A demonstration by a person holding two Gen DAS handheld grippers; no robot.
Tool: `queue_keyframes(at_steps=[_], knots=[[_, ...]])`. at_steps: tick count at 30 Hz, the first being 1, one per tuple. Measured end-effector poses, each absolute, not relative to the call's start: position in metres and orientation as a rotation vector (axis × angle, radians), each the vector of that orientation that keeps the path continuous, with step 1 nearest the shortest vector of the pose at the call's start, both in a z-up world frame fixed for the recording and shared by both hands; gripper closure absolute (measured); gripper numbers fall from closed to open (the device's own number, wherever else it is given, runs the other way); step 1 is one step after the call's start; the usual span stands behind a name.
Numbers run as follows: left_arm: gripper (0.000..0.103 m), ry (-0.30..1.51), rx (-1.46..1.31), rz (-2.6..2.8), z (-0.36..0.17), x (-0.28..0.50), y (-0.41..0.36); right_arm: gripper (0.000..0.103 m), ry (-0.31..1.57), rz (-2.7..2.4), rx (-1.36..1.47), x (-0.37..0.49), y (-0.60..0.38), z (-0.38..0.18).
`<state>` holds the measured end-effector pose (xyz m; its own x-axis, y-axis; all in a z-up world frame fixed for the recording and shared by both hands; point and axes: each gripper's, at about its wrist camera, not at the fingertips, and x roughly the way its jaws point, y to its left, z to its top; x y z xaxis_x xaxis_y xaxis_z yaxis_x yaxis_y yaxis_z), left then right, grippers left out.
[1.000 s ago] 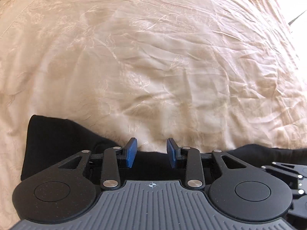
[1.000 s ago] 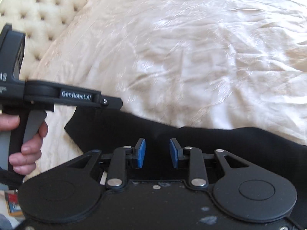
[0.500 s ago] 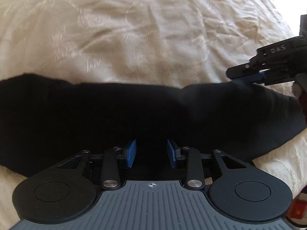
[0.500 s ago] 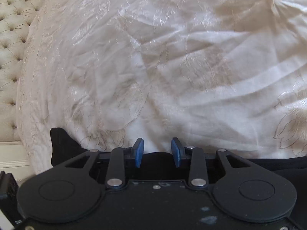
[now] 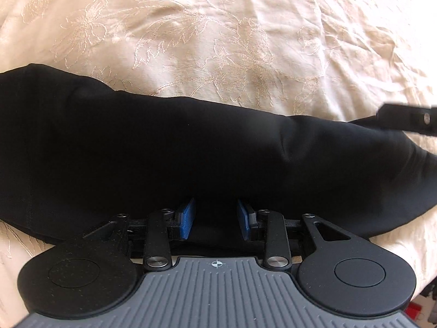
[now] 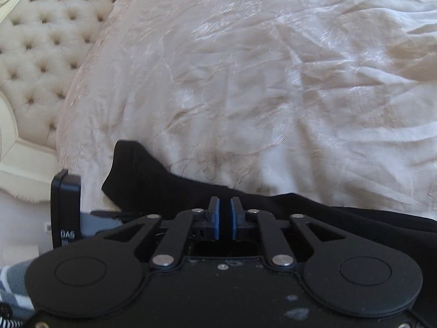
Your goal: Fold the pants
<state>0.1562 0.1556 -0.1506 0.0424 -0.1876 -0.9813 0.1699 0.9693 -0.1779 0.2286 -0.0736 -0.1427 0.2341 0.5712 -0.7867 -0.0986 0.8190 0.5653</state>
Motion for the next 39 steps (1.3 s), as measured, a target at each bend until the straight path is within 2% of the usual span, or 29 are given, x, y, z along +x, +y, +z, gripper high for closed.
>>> queue_keyframes(at_steps=[1,3,11,14,15,16,18,23,24,32,39], knots=[[0.071,1.496,0.002,-0.273,-0.15,0.154,0.154,0.071,1.247,0.429,0.485,0.235,-0.083,-0.148],[0.071,1.474,0.033,-0.269,-0.151,0.148,0.148,0.066,1.268,0.334,0.548,0.249,-0.103,-0.156],[0.071,1.459,0.009,-0.258,-0.152,0.142,0.15,0.062,1.637,0.404,0.522,0.288,-0.1,-0.221],[0.071,1.462,-0.013,-0.255,-0.152,0.144,0.156,0.062,1.701,0.532,0.711,0.287,-0.098,-0.234],[0.071,1.462,-0.016,-0.254,-0.152,0.145,0.158,0.066,1.692,0.576,0.764,0.284,-0.096,-0.232],[0.071,1.463,-0.018,-0.252,-0.152,0.146,0.159,0.076,1.652,0.631,0.741,0.278,-0.09,-0.222],[0.071,1.467,-0.021,-0.251,-0.153,0.147,0.16,0.088,1.58,0.696,0.594,0.266,-0.077,-0.2],[0.071,1.476,-0.037,-0.287,-0.147,0.152,0.164,0.093,1.429,0.705,0.436,0.228,-0.07,-0.164],[0.071,1.474,-0.055,-0.318,-0.141,0.152,0.166,0.097,1.403,0.689,0.4,0.222,-0.069,-0.162],[0.071,1.281,-0.091,-0.435,-0.066,0.19,0.164,0.097,1.275,0.635,0.252,0.191,-0.057,-0.155],[0.071,1.363,-0.137,-0.358,-0.102,0.227,0.153,0.096,1.161,0.608,0.068,0.171,-0.029,-0.152]])
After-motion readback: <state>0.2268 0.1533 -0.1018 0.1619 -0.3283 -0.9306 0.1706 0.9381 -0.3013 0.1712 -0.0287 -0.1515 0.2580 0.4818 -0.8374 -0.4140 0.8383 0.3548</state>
